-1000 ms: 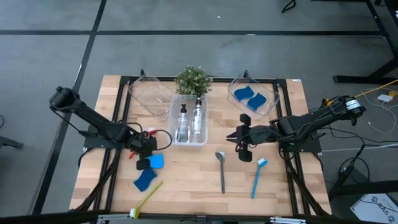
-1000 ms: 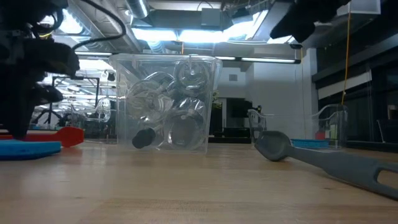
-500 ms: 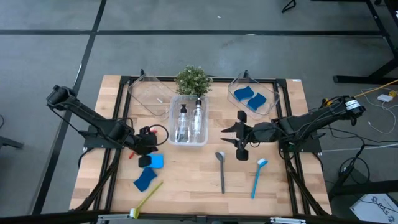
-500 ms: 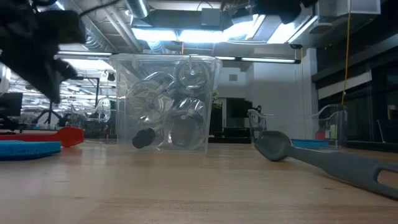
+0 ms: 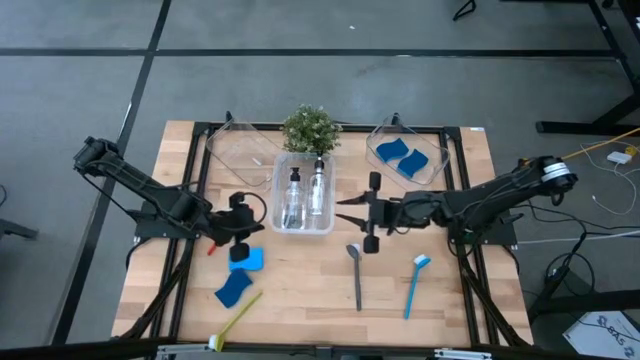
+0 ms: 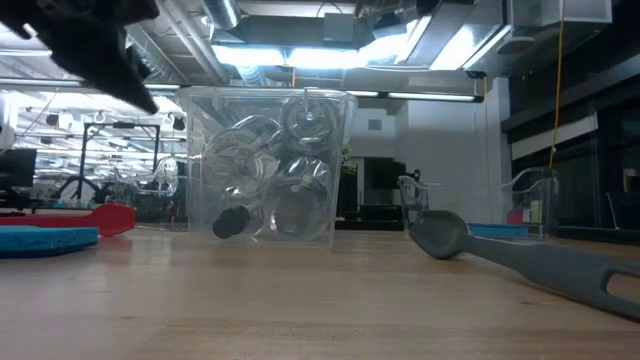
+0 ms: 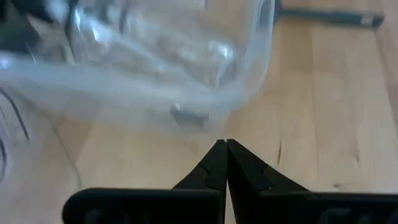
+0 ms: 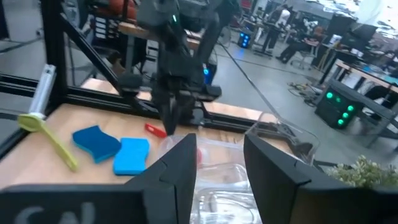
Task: Pick & Place Kitchen Sink Supplies
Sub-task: Put the blue sponge into the right transparent bin
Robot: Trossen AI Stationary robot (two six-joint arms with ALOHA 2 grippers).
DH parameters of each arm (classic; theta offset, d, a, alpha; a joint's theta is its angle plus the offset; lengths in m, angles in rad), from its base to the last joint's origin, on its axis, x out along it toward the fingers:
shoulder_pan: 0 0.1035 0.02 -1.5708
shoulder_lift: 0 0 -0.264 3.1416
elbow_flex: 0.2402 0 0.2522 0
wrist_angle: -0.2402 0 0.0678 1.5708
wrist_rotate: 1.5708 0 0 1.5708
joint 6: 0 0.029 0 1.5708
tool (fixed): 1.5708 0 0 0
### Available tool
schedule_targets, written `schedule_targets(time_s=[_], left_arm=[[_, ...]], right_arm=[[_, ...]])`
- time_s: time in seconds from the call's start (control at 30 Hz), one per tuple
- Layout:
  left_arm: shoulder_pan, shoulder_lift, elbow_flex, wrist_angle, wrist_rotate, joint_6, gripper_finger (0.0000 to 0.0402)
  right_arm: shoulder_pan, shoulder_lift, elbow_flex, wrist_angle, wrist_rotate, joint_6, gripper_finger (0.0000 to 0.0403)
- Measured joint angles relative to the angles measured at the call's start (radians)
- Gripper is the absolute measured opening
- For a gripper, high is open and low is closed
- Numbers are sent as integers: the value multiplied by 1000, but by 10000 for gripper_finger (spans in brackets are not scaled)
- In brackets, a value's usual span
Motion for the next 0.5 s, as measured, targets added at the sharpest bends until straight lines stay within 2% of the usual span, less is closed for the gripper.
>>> schedule_targets(time_s=[0.2,0.5], left_arm=[[0,0,0,116,-5,90,1],[-10,-28,0,262,-25,206,1]], right_arm=[[-27,90,0,84,-11,3,133],[-54,215,0,309,-195,-3,133]])
